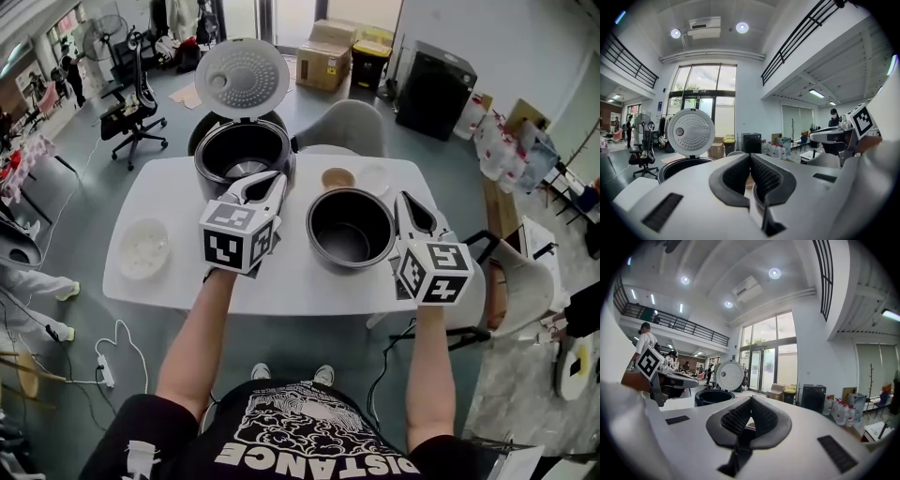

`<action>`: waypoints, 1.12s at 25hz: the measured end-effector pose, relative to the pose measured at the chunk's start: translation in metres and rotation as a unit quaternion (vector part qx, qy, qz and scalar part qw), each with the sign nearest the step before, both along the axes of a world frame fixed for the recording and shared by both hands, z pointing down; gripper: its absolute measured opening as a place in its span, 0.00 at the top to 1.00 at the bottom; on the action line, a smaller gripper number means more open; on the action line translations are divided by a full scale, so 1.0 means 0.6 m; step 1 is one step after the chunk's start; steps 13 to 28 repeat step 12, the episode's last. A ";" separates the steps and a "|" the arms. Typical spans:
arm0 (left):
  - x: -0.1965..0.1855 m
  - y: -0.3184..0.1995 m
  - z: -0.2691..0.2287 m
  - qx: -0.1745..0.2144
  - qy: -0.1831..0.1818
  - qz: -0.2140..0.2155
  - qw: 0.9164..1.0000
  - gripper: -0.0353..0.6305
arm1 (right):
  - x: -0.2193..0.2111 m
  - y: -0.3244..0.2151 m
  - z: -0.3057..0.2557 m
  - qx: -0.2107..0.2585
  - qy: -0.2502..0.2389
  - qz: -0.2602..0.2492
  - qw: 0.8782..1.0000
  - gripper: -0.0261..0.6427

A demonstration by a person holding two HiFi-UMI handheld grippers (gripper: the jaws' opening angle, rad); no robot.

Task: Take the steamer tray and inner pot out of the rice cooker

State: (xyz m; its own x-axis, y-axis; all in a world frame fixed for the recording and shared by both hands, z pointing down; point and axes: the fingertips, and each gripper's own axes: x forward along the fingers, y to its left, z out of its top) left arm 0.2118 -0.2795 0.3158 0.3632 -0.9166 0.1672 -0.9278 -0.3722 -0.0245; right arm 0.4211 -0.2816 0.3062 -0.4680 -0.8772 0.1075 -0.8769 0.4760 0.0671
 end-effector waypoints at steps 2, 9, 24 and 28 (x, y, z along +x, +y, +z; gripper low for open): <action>-0.003 -0.003 -0.003 0.000 0.002 0.000 1.000 0.93 | -0.003 -0.003 -0.002 0.000 0.001 0.000 1.000 0.94; -0.009 -0.002 -0.003 0.001 0.003 -0.002 1.000 0.93 | -0.005 0.001 0.002 0.000 0.004 0.000 1.000 0.94; -0.006 -0.002 0.001 0.001 0.002 -0.001 1.000 0.93 | 0.000 0.002 0.004 0.000 -0.001 0.002 1.000 0.94; -0.006 -0.002 0.001 0.001 0.002 -0.001 1.000 0.93 | 0.000 0.002 0.004 0.000 -0.001 0.002 1.000 0.94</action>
